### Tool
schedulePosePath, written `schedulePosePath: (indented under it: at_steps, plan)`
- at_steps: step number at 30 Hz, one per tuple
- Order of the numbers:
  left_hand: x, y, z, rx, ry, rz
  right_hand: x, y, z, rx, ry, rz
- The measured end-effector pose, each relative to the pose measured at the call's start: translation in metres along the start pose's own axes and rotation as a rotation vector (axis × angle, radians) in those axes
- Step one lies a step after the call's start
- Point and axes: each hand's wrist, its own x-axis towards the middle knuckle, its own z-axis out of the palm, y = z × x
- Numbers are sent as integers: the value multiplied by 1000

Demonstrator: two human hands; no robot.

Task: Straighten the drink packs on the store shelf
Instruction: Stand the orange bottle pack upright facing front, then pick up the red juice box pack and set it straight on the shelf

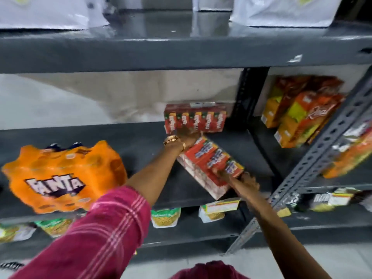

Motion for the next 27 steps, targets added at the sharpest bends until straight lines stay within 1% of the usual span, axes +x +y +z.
schedulePosePath:
  at_steps: [1,3,6,7,9,11,13,15,17,18,19,20,21,24,25,27]
  plan:
    - [10,2,9,-68,19,-82,2,2,-2,-14,-16,-23]
    - [22,-2,20,-75,105,-162,1,5,-2,-1,-35,-64]
    - [25,-8,25,-7,193,-157,0,9,0,-61,-6,-170]
    - [24,-9,25,-4,215,-142,-1,9,1,-48,-2,-228]
    - [18,-11,24,-22,266,-112,-2,11,2,87,-16,-362]
    - [14,-14,24,-100,344,-102,-4,13,5,228,-13,-478]
    - [8,-24,25,-265,455,-95,0,12,6,268,19,-602]
    - [-1,-30,29,-591,555,-56,6,9,4,149,79,-748]
    - [-11,-30,38,-911,586,-27,15,7,4,-86,199,-955]
    - [-13,-29,42,-1001,579,-38,20,8,5,-129,242,-1034]
    - [-14,-27,46,-1028,543,-56,21,10,6,-99,246,-1058]
    - [-14,-24,45,-988,493,-81,20,12,8,-25,208,-1027]
    - [-12,-24,39,-883,439,-117,19,13,10,71,155,-969]
    - [-10,-22,5,-415,206,-207,19,16,18,389,-14,-699]
    - [-11,-18,-6,-353,118,-254,19,17,19,453,-56,-611]
    - [-17,1,-20,-405,-38,-314,13,17,25,470,-47,-521]
